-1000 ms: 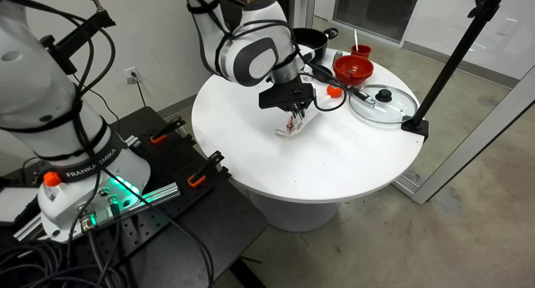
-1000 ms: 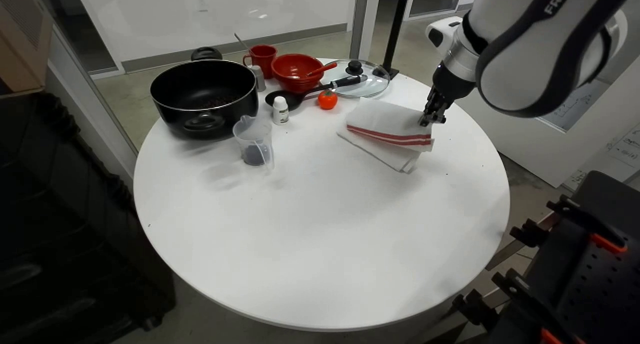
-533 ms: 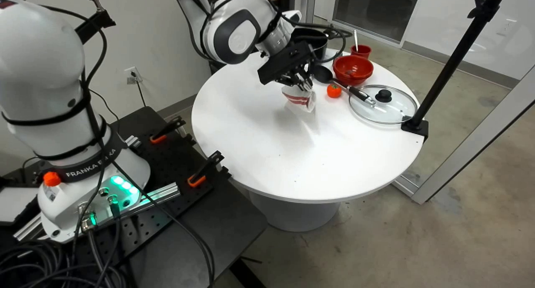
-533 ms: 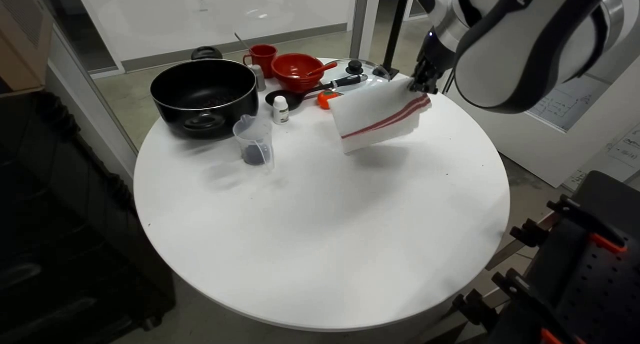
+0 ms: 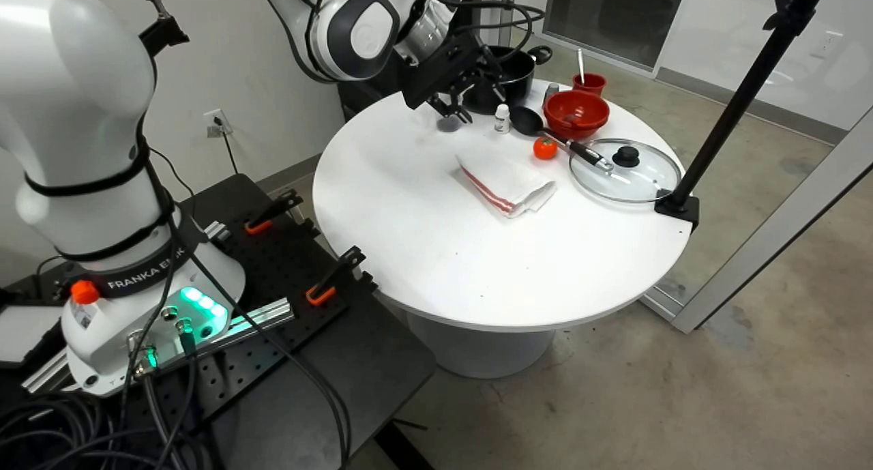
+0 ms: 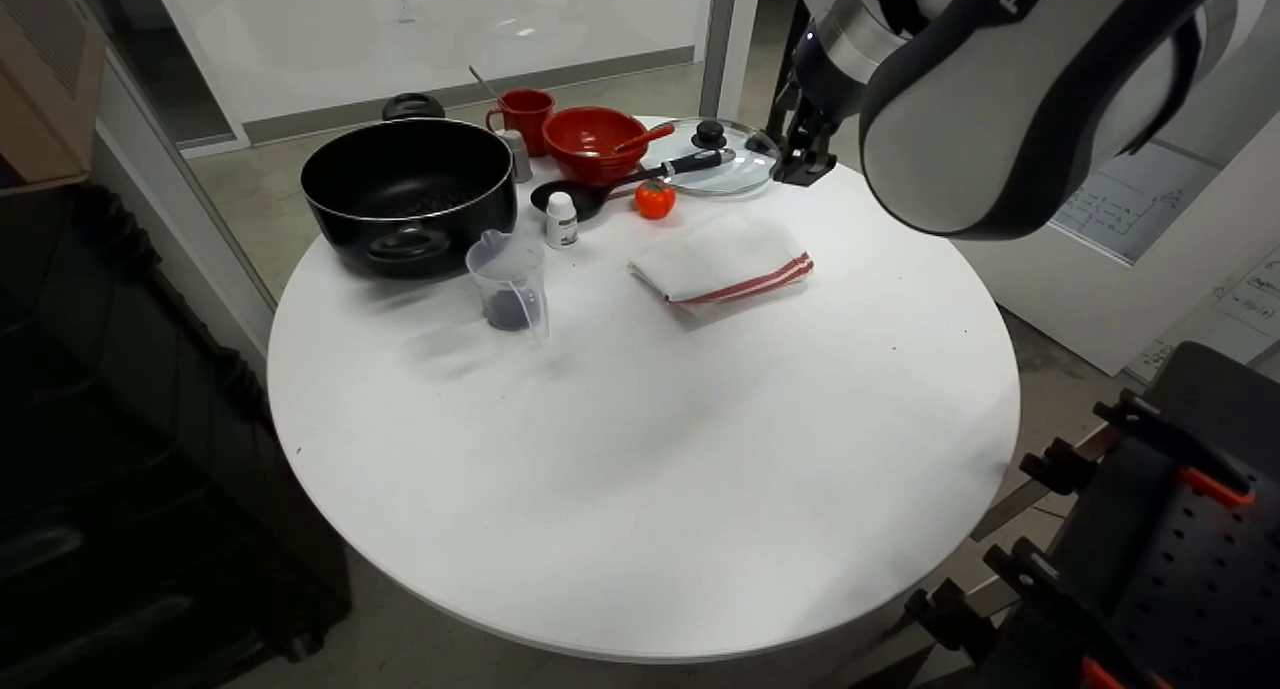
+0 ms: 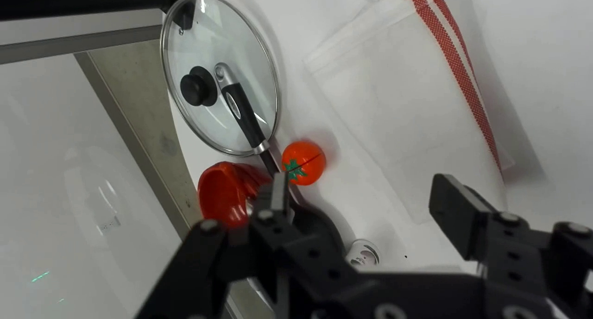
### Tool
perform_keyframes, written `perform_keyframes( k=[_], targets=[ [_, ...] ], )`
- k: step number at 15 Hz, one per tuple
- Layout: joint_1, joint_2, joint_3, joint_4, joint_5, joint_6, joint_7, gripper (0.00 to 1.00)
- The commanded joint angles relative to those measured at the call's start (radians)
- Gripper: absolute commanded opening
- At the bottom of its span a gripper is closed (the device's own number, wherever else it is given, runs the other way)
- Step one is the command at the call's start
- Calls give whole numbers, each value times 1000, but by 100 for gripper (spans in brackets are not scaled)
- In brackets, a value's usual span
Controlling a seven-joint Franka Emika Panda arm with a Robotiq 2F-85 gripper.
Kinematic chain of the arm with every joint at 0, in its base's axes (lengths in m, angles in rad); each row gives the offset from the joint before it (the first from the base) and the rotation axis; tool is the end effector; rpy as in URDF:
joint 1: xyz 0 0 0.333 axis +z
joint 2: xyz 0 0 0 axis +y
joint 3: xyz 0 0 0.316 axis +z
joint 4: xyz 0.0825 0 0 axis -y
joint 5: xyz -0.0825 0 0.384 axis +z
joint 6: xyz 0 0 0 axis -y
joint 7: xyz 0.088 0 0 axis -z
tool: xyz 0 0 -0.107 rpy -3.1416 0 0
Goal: Fold the towel
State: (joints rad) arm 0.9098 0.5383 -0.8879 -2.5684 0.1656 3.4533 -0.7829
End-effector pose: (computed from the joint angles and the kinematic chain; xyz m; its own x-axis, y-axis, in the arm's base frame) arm 0.4834 -0.0265 0.2120 0.6480 0.7530 0.1140 0.5446 -0.5628 0.6218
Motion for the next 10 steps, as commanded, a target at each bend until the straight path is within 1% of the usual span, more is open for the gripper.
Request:
perform_keyframes(
  k=[1, 2, 3, 4, 6, 8, 9, 10],
  targets=[
    [3, 7, 0, -27, -32, 0, 69, 100],
    [-35, -4, 31, -55, -63, 0, 79, 100],
    [-89, -53, 65, -74, -125, -79, 66, 100],
    [-150, -78, 103, -79, -184, -98, 64, 100],
    [-306, -118, 199, -60, -299, -187, 70, 100],
    [-453, -182, 294, -48, -380, -305, 74, 100],
    [-529, -209, 351, -39, -409, -372, 79, 100],
    [-608, -230, 431, -36, -316, -430, -8, 100]
  ],
)
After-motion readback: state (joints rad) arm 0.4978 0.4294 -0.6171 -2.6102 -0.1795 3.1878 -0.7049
